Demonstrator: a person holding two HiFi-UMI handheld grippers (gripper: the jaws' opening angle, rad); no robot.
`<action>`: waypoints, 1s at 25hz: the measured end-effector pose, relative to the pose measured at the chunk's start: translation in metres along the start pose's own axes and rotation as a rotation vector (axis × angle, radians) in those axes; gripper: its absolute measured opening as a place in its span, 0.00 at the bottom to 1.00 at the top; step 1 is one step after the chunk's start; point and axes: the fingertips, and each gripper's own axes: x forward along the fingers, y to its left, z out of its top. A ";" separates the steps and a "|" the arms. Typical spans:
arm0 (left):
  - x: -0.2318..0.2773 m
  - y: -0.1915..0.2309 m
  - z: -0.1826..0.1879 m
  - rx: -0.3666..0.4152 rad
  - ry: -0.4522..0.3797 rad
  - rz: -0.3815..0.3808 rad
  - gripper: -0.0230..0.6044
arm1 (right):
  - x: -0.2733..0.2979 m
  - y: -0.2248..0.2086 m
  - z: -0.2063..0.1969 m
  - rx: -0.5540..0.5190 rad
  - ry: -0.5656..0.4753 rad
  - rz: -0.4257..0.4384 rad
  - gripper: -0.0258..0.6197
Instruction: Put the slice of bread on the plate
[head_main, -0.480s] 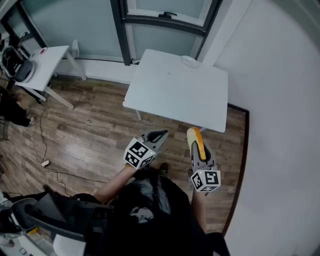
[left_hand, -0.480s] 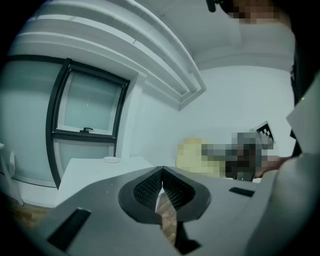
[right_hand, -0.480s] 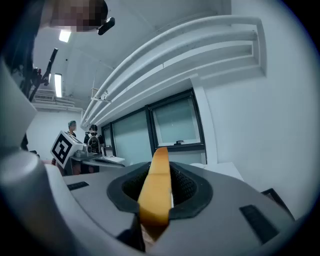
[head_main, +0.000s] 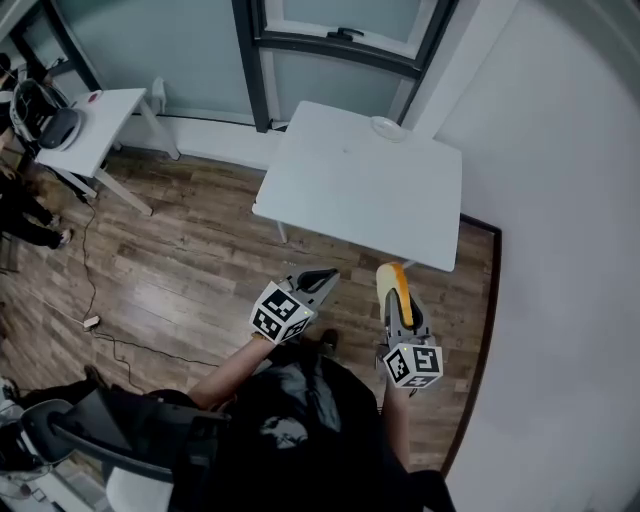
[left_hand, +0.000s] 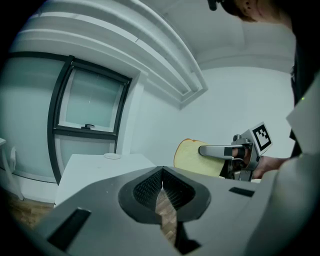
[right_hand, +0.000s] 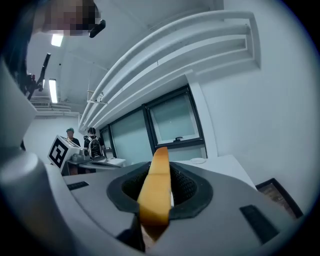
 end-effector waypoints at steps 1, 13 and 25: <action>-0.001 0.001 -0.002 -0.003 0.002 0.000 0.04 | 0.001 0.000 -0.003 0.015 0.002 0.003 0.19; -0.009 0.027 -0.003 -0.034 -0.010 -0.051 0.04 | 0.029 0.021 -0.002 0.100 -0.029 0.038 0.19; 0.021 0.048 -0.020 -0.065 0.055 -0.100 0.04 | 0.070 0.018 -0.023 0.108 0.054 0.062 0.19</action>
